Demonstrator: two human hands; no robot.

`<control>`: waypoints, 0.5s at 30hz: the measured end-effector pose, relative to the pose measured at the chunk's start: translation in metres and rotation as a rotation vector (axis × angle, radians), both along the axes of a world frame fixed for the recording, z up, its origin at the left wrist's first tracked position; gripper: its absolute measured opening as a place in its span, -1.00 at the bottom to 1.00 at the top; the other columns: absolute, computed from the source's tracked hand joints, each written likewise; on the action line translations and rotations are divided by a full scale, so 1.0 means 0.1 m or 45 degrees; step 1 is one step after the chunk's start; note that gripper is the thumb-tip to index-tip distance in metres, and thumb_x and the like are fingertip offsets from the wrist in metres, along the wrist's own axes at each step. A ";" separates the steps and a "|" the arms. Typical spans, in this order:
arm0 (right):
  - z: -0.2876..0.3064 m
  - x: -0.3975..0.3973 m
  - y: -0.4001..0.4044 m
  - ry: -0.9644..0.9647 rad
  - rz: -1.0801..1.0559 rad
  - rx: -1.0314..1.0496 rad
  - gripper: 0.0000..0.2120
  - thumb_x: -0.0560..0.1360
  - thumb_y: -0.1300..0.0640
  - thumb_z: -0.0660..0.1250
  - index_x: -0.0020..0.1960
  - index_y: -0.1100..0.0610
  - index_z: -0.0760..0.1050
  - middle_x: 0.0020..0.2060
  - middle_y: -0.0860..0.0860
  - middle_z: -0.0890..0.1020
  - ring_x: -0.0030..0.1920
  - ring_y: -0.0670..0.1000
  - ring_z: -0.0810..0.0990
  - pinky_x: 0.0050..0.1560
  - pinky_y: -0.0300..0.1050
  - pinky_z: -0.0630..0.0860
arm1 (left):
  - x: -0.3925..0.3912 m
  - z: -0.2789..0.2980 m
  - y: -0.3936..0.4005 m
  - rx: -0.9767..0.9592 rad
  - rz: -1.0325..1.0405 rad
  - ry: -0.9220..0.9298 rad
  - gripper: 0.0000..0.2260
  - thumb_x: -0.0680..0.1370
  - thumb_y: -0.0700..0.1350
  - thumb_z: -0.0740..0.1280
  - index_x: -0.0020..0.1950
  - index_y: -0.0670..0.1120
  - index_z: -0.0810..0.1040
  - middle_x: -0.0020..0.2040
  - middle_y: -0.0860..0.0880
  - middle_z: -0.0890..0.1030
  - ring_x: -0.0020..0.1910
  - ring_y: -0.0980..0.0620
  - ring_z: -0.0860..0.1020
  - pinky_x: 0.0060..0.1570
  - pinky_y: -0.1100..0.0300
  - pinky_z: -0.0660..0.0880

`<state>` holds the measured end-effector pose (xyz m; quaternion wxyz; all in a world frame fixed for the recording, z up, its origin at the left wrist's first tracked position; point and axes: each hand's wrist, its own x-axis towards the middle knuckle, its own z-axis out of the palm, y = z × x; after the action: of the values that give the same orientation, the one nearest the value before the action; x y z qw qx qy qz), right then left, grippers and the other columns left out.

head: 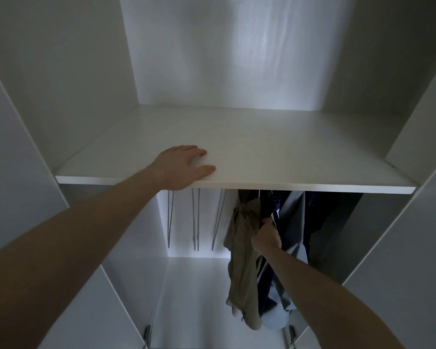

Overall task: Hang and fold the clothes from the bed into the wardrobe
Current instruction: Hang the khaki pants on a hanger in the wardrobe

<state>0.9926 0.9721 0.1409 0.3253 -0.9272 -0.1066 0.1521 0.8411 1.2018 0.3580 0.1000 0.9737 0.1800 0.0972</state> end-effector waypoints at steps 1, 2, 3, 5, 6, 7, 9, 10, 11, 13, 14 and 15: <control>-0.02 -0.02 0.00 0.006 0.008 0.012 -0.40 0.56 0.34 0.28 0.55 0.19 0.19 0.37 0.20 0.50 0.33 0.26 0.54 0.26 0.11 0.57 | 0.00 0.00 0.01 0.000 0.000 0.000 -0.31 0.55 0.47 0.15 0.59 0.17 0.29 0.63 0.06 0.25 0.60 0.00 0.21 0.57 0.04 0.07; -0.03 -0.03 0.01 0.011 0.016 0.013 -0.41 0.56 0.34 0.28 0.55 0.19 0.20 0.36 0.21 0.51 0.32 0.26 0.54 0.26 0.11 0.57 | 0.00 0.00 0.01 -0.003 -0.002 0.002 -0.31 0.54 0.47 0.14 0.59 0.17 0.29 0.63 0.07 0.25 0.60 0.00 0.21 0.57 0.04 0.08; -0.04 -0.04 0.02 0.014 0.025 0.008 -0.41 0.56 0.33 0.28 0.55 0.19 0.19 0.35 0.21 0.52 0.31 0.26 0.55 0.26 0.11 0.57 | 0.00 0.00 0.02 -0.007 -0.003 0.002 -0.31 0.54 0.48 0.14 0.59 0.18 0.28 0.63 0.07 0.25 0.60 0.00 0.21 0.57 0.03 0.08; -0.07 -0.06 0.03 0.024 0.044 0.007 -0.39 0.58 0.32 0.28 0.58 0.18 0.16 0.30 0.22 0.56 0.26 0.25 0.58 0.21 0.08 0.59 | 0.00 -0.01 0.02 -0.015 0.004 -0.004 -0.31 0.53 0.48 0.14 0.59 0.19 0.29 0.63 0.08 0.25 0.60 0.01 0.20 0.57 0.03 0.07; -0.08 -0.07 0.04 0.030 0.052 0.010 -0.38 0.59 0.32 0.27 0.60 0.18 0.15 0.27 0.23 0.58 0.23 0.25 0.60 0.18 0.07 0.60 | 0.00 -0.02 0.03 -0.018 0.006 -0.006 -0.29 0.52 0.49 0.13 0.59 0.19 0.29 0.63 0.09 0.25 0.60 0.01 0.20 0.57 0.03 0.07; -0.09 -0.08 0.04 0.037 0.058 0.009 -0.37 0.59 0.31 0.26 0.61 0.17 0.15 0.25 0.23 0.59 0.22 0.25 0.60 0.16 0.06 0.61 | 0.01 -0.02 0.03 -0.023 0.004 -0.008 -0.27 0.50 0.51 0.12 0.59 0.19 0.29 0.63 0.09 0.25 0.60 0.01 0.21 0.57 0.03 0.08; -0.12 -0.09 0.04 0.052 0.045 0.013 -0.37 0.59 0.28 0.27 0.62 0.14 0.15 0.24 0.23 0.59 0.21 0.26 0.60 0.14 0.07 0.61 | 0.01 -0.02 0.03 -0.030 0.002 -0.018 -0.25 0.47 0.52 0.10 0.58 0.20 0.30 0.62 0.09 0.26 0.59 0.02 0.21 0.57 0.03 0.08; -0.14 -0.10 0.04 0.058 0.027 0.022 -0.37 0.59 0.26 0.28 0.61 0.14 0.15 0.24 0.23 0.59 0.20 0.27 0.61 0.14 0.09 0.61 | 0.01 -0.02 0.03 -0.032 0.003 -0.025 -0.26 0.47 0.51 0.11 0.58 0.21 0.30 0.62 0.10 0.26 0.59 0.02 0.21 0.56 0.03 0.08; -0.15 -0.12 0.04 0.059 0.008 0.030 -0.37 0.58 0.24 0.29 0.59 0.13 0.15 0.23 0.24 0.59 0.19 0.28 0.61 0.13 0.10 0.61 | 0.01 -0.02 0.03 -0.031 0.002 -0.029 -0.27 0.48 0.51 0.11 0.58 0.21 0.30 0.62 0.10 0.26 0.59 0.02 0.21 0.56 0.03 0.08; -0.19 -0.15 0.06 0.049 -0.025 0.048 -0.40 0.59 0.20 0.30 0.55 0.14 0.15 0.22 0.24 0.59 0.17 0.29 0.62 0.12 0.13 0.61 | 0.01 -0.02 0.02 -0.028 0.001 -0.034 -0.28 0.49 0.50 0.13 0.58 0.21 0.30 0.62 0.10 0.26 0.59 0.01 0.22 0.57 0.03 0.09; -0.21 -0.17 0.07 0.039 -0.039 0.074 -0.45 0.59 0.19 0.31 0.51 0.14 0.18 0.21 0.23 0.60 0.16 0.29 0.62 0.11 0.14 0.62 | 0.01 -0.02 0.01 -0.030 0.003 -0.037 -0.30 0.50 0.49 0.15 0.57 0.21 0.31 0.62 0.10 0.27 0.59 0.01 0.22 0.57 0.03 0.09; -0.23 -0.20 0.09 0.030 -0.048 0.107 -0.49 0.59 0.18 0.32 0.46 0.15 0.21 0.18 0.23 0.61 0.13 0.28 0.63 0.11 0.15 0.62 | 0.01 -0.03 0.01 -0.029 0.007 -0.040 -0.32 0.52 0.48 0.16 0.57 0.21 0.31 0.62 0.10 0.27 0.59 0.01 0.22 0.57 0.03 0.10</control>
<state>0.9726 0.9808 0.1175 0.3680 -0.9126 -0.0917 0.1525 0.8421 1.2025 0.3553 0.1137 0.9704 0.1822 0.1105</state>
